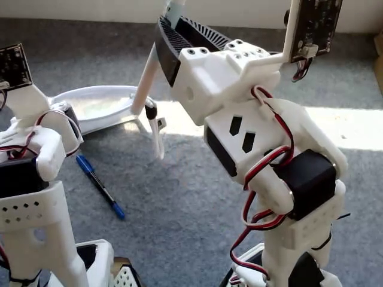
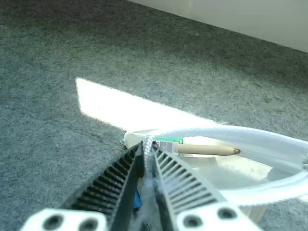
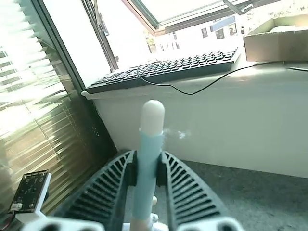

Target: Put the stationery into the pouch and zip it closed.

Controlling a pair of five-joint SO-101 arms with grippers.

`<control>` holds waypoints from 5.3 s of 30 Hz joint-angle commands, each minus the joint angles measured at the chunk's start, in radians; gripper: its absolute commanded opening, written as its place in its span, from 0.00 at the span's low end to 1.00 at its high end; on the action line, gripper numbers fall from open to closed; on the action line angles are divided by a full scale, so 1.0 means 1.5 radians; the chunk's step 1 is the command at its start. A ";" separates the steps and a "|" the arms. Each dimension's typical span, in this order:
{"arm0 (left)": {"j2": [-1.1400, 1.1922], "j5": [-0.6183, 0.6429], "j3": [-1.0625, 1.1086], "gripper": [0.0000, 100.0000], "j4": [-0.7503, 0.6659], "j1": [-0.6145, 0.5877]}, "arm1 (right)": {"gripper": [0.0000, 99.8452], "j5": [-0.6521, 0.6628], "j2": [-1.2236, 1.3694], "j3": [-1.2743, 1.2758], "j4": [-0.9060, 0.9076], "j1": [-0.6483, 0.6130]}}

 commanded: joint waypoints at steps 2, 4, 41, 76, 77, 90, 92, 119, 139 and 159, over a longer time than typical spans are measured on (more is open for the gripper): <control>0.002 -0.005 -0.001 0.02 -0.008 0.014 | 0.00 -0.006 -0.015 -0.002 -0.029 -0.002; 0.002 -0.005 -0.001 0.02 -0.008 0.014 | 0.00 -0.007 -0.016 -0.002 -0.029 -0.002; 0.004 -0.005 0.001 0.02 -0.011 -0.014 | 0.00 0.081 -0.319 0.736 -0.779 -0.006; -0.001 -0.005 0.029 0.02 -0.041 -0.014 | 0.00 0.114 -0.167 0.811 -0.940 -0.072; -0.001 -0.005 0.028 0.02 -0.041 -0.014 | 0.00 0.114 -0.167 0.811 -0.940 -0.075; -0.001 -0.005 0.028 0.02 -0.041 -0.014 | 0.00 0.113 -0.161 0.806 -0.810 -0.101; -0.001 -0.005 0.028 0.02 -0.041 -0.014 | 0.00 0.114 -0.158 0.806 -0.810 -0.100; -0.001 -0.005 0.030 0.02 -0.041 -0.014 | 0.00 0.114 -0.057 0.765 -0.810 -0.073; -0.001 -0.005 0.030 0.02 -0.041 -0.014 | 0.01 0.211 -0.050 0.687 -0.565 -0.125; -0.001 -0.005 0.031 0.02 -0.041 -0.014 | 0.01 0.207 0.128 0.422 -0.233 -0.128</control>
